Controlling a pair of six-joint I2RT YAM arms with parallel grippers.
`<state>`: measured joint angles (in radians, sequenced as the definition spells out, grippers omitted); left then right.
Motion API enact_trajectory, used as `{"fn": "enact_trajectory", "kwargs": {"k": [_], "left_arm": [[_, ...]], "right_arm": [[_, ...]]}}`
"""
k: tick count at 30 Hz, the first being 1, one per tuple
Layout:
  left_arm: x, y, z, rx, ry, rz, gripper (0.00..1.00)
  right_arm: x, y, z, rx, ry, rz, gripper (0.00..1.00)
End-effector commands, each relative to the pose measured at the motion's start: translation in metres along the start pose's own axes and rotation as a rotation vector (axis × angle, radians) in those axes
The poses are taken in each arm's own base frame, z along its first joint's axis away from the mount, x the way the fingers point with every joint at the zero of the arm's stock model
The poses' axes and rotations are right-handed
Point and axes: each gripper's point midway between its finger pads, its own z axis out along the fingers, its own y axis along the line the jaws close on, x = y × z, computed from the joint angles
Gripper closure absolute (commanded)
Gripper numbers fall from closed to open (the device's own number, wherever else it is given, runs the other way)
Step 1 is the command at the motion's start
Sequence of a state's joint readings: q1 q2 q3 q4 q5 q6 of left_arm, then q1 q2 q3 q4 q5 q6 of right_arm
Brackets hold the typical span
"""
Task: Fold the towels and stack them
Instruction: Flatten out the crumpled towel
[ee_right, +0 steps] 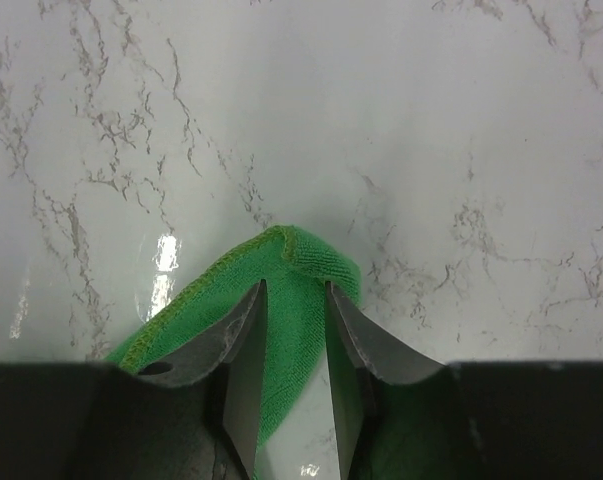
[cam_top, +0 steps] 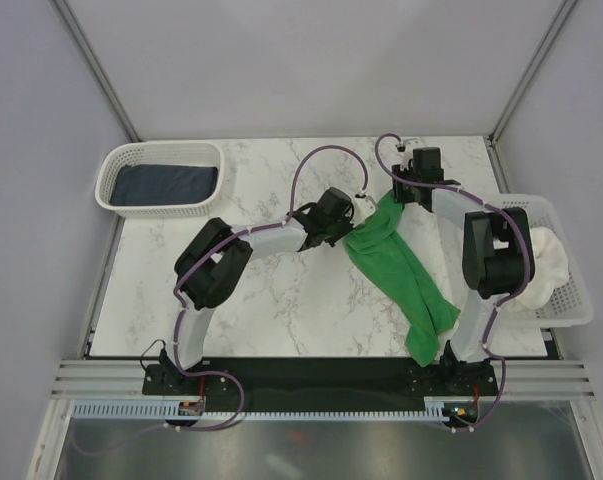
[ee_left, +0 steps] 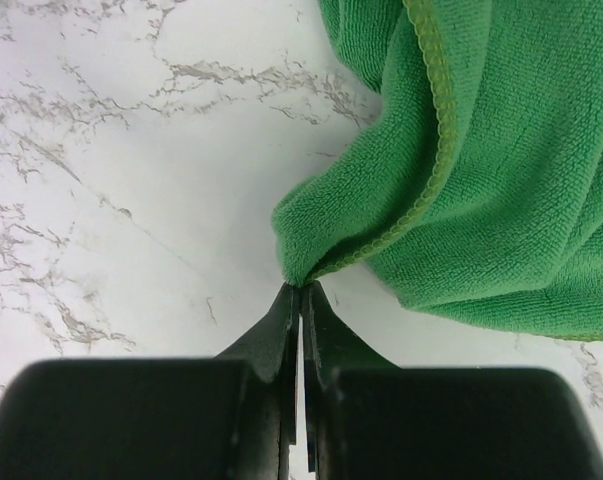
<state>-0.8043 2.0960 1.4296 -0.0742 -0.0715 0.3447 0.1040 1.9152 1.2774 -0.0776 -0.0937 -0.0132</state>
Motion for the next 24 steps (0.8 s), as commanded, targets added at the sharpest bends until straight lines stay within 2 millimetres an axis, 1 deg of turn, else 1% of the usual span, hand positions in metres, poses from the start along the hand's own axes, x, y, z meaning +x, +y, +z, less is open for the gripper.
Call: {"fn": "enact_trajectory", "kwargs": {"k": [1,2,3,5,7,9,13,14,15,17,19,20,24], "left_arm": [[-0.034,0.015,-0.009,-0.047,-0.081,-0.035,0.98],[-0.034,0.015,-0.009,-0.047,-0.081,-0.035,0.98],[-0.034,0.015,-0.008,-0.047,-0.081,-0.035,0.98],[-0.035,0.015,-0.009,-0.048,-0.08,-0.034,0.98],[-0.033,0.015,-0.008,-0.047,-0.077,-0.035,0.98],[-0.032,0.015,-0.006,-0.046,-0.076,-0.04,0.98],[-0.031,0.013,-0.003,-0.04,-0.075,-0.047,0.98],[-0.03,0.013,-0.002,-0.04,-0.073,-0.046,0.98],[-0.03,0.014,-0.002,-0.041,-0.073,-0.047,0.98],[-0.03,0.014,-0.001,-0.041,-0.073,-0.047,0.98],[-0.031,0.014,-0.001,-0.044,-0.075,-0.044,0.98],[-0.03,0.014,0.0,-0.043,-0.074,-0.045,0.98],[-0.031,0.015,-0.001,-0.045,-0.076,-0.043,0.98]], "right_arm": [[-0.013,0.003,0.01,0.031,-0.025,-0.094,0.62],[-0.008,0.003,0.015,0.038,-0.011,-0.102,0.62],[-0.01,0.002,0.016,0.048,-0.01,-0.107,0.62],[-0.007,0.0,0.021,0.056,-0.001,-0.115,0.62],[-0.011,-0.006,0.023,0.098,-0.003,-0.127,0.62],[-0.015,-0.007,0.026,0.119,-0.015,-0.139,0.62],[-0.016,-0.01,0.029,0.138,-0.017,-0.147,0.62],[-0.012,-0.01,0.033,0.14,-0.007,-0.153,0.62],[-0.013,-0.013,0.034,0.153,-0.005,-0.156,0.62],[-0.007,-0.013,0.038,0.16,0.011,-0.163,0.61],[-0.008,-0.014,0.04,0.162,0.011,-0.164,0.61],[-0.005,-0.014,0.043,0.161,0.02,-0.165,0.61],[-0.012,-0.015,0.047,0.167,0.007,-0.164,0.62]]}}
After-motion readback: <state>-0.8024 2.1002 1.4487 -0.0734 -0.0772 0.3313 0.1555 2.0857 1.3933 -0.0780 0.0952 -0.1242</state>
